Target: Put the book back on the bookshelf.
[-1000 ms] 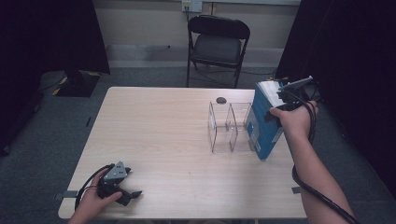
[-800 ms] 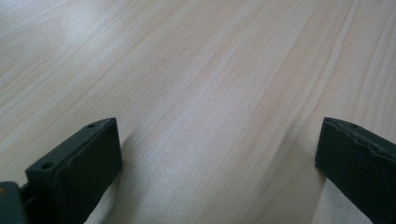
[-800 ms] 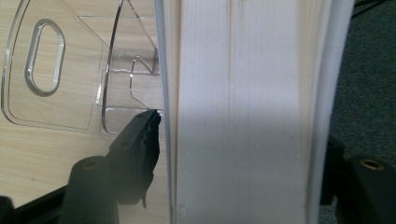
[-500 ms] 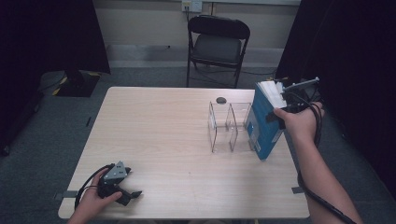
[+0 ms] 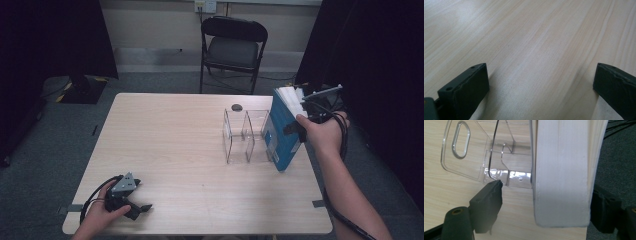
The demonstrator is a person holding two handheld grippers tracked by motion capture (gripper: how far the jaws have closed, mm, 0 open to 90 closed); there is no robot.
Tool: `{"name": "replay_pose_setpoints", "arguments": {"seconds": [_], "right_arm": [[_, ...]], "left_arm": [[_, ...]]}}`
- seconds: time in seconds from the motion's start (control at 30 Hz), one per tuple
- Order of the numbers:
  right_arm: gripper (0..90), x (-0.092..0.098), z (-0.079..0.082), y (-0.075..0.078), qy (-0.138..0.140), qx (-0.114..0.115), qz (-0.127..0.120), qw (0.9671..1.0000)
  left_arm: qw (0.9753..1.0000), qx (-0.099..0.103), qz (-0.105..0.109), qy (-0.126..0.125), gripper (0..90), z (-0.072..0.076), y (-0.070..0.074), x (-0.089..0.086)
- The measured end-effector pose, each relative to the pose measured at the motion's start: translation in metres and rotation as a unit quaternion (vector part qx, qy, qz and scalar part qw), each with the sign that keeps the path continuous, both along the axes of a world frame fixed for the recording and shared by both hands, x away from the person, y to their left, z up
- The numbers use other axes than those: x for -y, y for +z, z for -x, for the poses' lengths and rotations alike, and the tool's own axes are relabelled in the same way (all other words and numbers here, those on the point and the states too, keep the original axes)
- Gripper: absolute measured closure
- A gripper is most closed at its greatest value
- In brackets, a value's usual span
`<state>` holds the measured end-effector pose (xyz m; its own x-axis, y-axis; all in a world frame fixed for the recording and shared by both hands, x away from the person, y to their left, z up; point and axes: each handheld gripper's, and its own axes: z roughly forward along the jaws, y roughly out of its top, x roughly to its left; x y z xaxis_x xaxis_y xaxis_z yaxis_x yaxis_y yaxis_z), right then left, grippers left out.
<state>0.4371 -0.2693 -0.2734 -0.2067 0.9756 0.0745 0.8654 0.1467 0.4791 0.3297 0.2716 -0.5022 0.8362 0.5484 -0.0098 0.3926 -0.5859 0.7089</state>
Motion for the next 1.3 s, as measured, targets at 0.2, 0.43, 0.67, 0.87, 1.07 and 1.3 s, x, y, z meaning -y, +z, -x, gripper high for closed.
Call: {"name": "replay_pose_setpoints", "arguments": {"seconds": [0.2, 0.43, 0.67, 0.87, 1.07, 1.3], "right_arm": [[19.3, -0.001, 0.008, 0.002, 0.007, 0.003, 0.007, 0.9999], [19.8, 0.001, 0.017, 0.002, 0.012, 0.001, 0.008, 0.9999], [20.1, 0.006, 0.03, 0.0, 0.018, 0.005, -0.005, 0.9998], [20.1, 0.005, 0.036, -0.002, 0.028, 0.005, -0.004, 0.9996], [20.1, -0.005, 0.039, -0.005, 0.038, 0.016, -0.004, 0.9991], [20.3, -0.018, 0.043, -0.013, 0.056, 0.018, -0.011, 0.9982]], "left_arm": [[1.0, 0.0, 0.0, -0.001, 0.0, 0.0, 0.0, 0.0], [1.0, 0.001, 0.005, -0.001, 0.0, -0.001, -0.001, 0.0], [1.0, 0.0, 0.001, -0.001, 0.0, 0.0, 0.0, 0.0], [1.0, 0.003, -0.001, -0.002, 0.0, -0.001, 0.0, 0.0], [1.0, 0.001, 0.001, -0.001, 0.0, 0.0, 0.0, 0.0], [1.0, 0.002, 0.0, -0.002, 0.0, -0.001, 0.0, 0.0]]}}
